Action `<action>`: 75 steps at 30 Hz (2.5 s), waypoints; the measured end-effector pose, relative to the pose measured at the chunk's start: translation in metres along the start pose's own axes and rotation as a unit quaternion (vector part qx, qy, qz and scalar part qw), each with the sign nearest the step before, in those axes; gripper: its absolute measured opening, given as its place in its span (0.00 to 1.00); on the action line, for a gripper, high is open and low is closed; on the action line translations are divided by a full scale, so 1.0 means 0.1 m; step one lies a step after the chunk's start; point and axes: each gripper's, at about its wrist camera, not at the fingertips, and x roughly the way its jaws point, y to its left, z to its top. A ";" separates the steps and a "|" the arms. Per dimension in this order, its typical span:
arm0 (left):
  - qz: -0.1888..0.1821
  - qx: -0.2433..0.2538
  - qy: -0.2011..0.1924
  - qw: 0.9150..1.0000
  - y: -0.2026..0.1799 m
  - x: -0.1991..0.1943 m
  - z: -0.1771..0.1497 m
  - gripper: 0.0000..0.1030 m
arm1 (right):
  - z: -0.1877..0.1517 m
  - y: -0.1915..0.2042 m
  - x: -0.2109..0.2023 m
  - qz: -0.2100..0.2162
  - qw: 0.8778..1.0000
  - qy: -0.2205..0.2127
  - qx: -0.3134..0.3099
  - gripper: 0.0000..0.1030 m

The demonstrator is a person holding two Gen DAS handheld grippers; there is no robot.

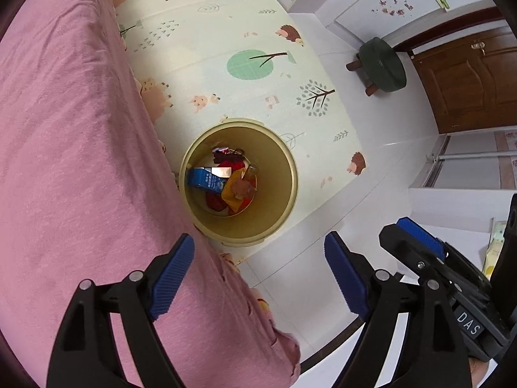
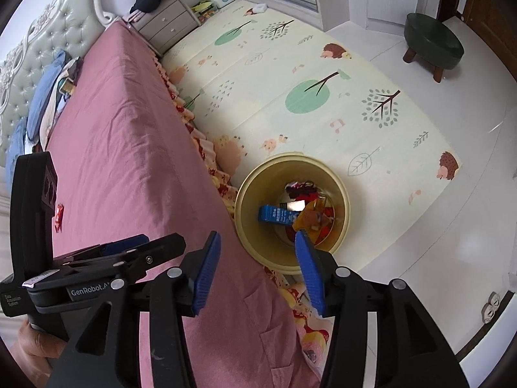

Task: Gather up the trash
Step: 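Move both tools back over the black sock and red wrapper, then grasp the black sock with the left tool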

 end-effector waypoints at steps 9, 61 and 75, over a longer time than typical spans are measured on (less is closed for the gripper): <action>0.019 -0.006 -0.023 1.000 0.45 -0.30 -0.35 0.80 | -0.16 0.48 0.07 0.011 0.999 0.016 -0.037 0.46; 0.131 -0.360 -0.192 0.903 5.90 -2.39 -3.42 0.80 | -2.88 6.15 1.59 0.106 0.911 0.129 -0.377 0.54; 0.140 -0.400 -0.194 0.885 6.95 -2.30 -2.92 0.80 | -2.70 6.61 2.14 0.091 0.903 0.141 -0.394 0.55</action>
